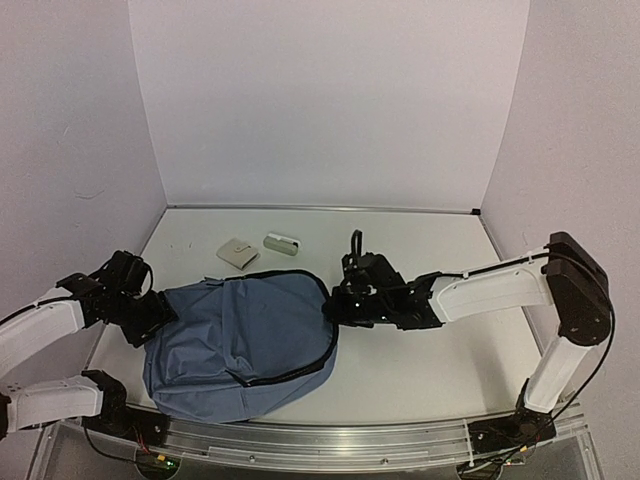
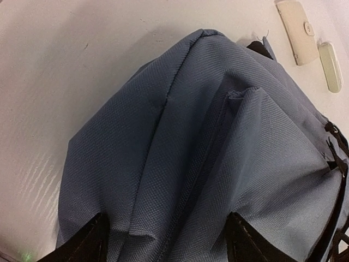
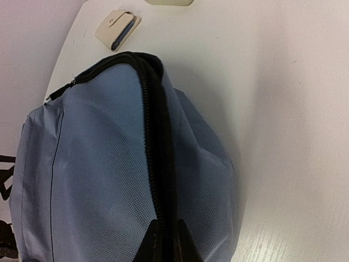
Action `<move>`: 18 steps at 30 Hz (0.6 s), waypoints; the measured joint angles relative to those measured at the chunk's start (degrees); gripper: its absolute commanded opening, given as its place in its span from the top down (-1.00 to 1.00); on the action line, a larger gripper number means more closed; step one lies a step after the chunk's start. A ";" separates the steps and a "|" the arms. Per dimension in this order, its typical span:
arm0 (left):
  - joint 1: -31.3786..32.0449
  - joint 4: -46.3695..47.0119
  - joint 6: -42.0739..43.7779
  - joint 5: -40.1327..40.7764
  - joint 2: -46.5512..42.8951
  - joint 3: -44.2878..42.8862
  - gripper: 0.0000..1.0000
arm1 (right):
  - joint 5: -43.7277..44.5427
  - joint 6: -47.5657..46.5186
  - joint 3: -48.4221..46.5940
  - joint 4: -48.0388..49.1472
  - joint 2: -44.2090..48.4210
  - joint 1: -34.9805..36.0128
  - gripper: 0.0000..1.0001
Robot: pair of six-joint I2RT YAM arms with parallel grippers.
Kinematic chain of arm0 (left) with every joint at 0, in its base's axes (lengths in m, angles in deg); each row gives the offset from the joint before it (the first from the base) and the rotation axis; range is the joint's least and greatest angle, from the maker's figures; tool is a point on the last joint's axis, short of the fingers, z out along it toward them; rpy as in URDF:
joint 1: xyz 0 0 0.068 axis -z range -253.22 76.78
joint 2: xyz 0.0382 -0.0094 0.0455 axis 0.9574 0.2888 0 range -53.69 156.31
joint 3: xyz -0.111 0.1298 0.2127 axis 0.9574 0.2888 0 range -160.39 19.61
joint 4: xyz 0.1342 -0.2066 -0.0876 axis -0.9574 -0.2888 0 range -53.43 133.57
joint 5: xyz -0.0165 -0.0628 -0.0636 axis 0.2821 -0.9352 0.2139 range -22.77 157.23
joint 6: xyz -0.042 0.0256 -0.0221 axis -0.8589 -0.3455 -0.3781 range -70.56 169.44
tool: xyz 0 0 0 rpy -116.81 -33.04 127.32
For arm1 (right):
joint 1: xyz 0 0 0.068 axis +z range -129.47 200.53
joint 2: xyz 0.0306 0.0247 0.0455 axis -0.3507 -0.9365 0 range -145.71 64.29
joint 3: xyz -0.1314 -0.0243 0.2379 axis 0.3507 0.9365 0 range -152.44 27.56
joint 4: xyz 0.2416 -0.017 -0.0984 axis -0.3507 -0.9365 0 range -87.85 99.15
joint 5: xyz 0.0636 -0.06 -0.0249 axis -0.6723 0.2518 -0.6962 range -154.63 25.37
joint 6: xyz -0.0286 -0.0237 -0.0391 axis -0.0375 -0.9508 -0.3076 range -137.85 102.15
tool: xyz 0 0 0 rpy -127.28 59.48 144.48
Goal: Pack the student bag
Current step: Adjust the student bag at the center of the board.
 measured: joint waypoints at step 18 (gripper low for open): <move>-0.26 28.21 10.59 -16.10 24.95 -5.22 -0.02 | 3.74 11.21 19.59 1.59 21.50 0.36 1.00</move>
